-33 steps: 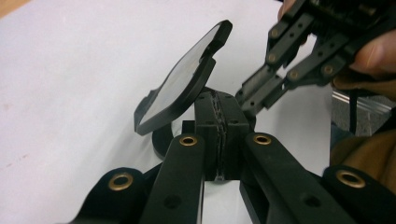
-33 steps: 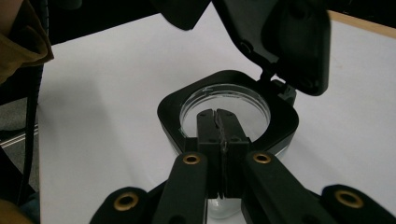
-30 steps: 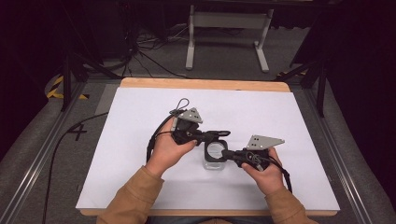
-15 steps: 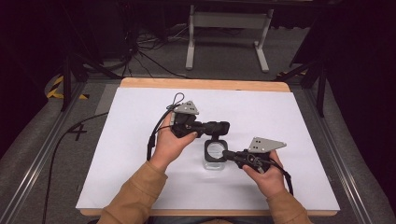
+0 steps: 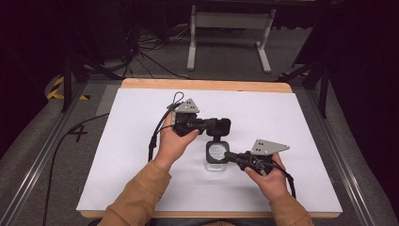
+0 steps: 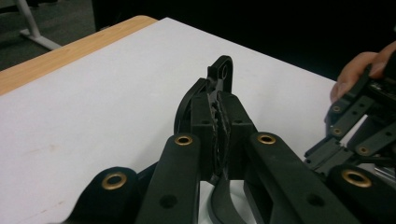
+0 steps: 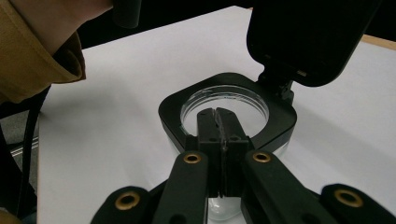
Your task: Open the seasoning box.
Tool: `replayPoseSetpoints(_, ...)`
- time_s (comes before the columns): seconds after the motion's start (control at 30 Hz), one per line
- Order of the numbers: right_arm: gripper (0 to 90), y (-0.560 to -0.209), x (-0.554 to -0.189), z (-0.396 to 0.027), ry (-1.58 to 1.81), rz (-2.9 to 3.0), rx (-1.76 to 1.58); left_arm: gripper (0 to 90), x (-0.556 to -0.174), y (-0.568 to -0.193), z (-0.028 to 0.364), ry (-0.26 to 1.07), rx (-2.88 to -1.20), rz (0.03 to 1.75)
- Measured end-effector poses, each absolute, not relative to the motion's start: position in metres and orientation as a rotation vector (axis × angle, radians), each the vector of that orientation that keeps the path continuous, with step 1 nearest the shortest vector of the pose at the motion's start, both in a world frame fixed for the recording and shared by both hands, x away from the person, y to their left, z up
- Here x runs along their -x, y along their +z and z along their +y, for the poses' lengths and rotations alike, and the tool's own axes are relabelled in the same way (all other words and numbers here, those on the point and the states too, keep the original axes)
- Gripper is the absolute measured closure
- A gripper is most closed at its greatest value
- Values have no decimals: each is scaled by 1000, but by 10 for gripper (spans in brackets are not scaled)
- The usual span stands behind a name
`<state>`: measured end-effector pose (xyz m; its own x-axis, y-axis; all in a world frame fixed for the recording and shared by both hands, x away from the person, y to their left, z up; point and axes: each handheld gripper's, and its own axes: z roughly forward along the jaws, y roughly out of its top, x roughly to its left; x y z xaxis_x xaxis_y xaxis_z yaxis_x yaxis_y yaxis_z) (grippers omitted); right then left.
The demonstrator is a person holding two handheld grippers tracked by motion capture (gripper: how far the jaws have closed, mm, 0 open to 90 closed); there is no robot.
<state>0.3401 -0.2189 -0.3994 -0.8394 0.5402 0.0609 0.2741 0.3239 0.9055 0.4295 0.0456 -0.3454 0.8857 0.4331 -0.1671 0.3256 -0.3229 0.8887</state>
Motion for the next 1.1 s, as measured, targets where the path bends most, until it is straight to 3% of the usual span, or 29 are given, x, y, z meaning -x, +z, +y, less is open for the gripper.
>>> replayPoseSetpoints(0.4, 900, -400, -340, -220, 1527, 2336, -740, 887, -429, -347, 44, 126, -1950, 566)
replayPoseSetpoints(0.57, 900, -396, -340, -219, 1504, 2358, -760, 826, -424, -341, 51, 133, -1979, 566)
replayPoseSetpoints(0.63, 837, -392, -340, -219, 1486, 2392, -768, 807, -422, -337, 55, 139, -1987, 552)
replayPoseSetpoints(1.1, 734, -362, -348, -239, 1466, 2363, -767, 710, -397, -328, 95, 160, -2039, 595)
